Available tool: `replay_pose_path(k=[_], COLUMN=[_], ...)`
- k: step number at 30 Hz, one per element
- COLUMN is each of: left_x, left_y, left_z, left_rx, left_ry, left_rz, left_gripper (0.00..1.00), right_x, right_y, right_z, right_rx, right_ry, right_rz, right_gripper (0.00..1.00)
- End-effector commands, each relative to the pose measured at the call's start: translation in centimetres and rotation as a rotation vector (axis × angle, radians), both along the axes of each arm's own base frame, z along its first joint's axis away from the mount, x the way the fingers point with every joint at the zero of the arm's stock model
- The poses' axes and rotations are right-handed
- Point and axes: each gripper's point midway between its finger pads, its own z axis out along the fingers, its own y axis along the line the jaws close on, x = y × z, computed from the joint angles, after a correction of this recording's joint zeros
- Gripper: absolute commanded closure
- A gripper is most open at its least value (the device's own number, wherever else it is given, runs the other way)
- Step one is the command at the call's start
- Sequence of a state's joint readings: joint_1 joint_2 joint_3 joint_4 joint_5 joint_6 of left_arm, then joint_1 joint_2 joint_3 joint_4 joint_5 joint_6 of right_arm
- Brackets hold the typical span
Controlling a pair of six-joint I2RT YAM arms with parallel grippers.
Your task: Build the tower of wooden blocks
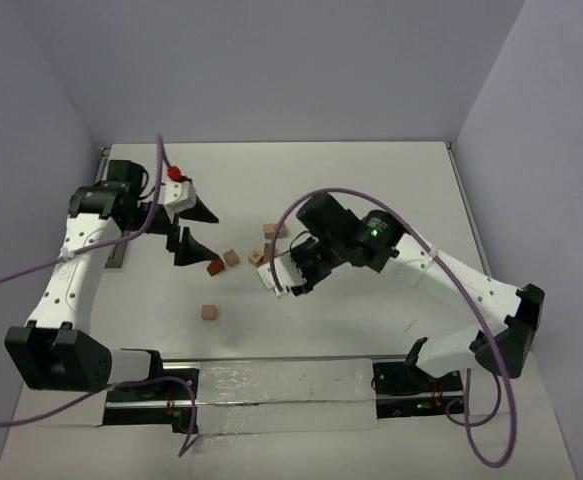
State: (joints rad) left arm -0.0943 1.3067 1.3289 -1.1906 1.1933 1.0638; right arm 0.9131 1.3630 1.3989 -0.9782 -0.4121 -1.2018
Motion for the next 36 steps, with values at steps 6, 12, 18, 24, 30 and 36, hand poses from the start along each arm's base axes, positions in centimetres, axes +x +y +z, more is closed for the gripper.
replay_pose_path(k=[6,12,18,24,30,36], left_x=[5.2,5.5,5.6,6.2,6.6,6.8], left_y=[4.2,5.4,5.5,5.5,5.6,5.6], left_z=[2.4,0.4,-0.5,-0.8,-0.7,-1.0], left_rx=[-0.081,-0.05,-0.071,-0.092,-0.099,-0.097], left_ry=[0.009,0.042,0.083,0.118,0.142,0.148], left_rz=[0.483,0.606,0.644,0.67,0.689,0.685], left_gripper=[0.01,0.01,0.01,0.01,0.01,0.01], right_x=[13.6,19.0,21.2,22.5,23.1,23.3], right_y=[-0.3,1.9,3.4,4.0,4.4,4.7], right_z=[-4.3,-7.0,-9.6,-11.9,-13.0,-13.9], right_rx=[-0.078,-0.093,-0.12,-0.167,-0.176,-0.181], right_ry=[0.062,0.064,0.04,0.035,0.044,0.061], right_rz=[-0.279,-0.283,-0.241,-0.225,-0.229,-0.239], right_gripper=[0.92,0.92,0.92,0.91,0.91,0.89])
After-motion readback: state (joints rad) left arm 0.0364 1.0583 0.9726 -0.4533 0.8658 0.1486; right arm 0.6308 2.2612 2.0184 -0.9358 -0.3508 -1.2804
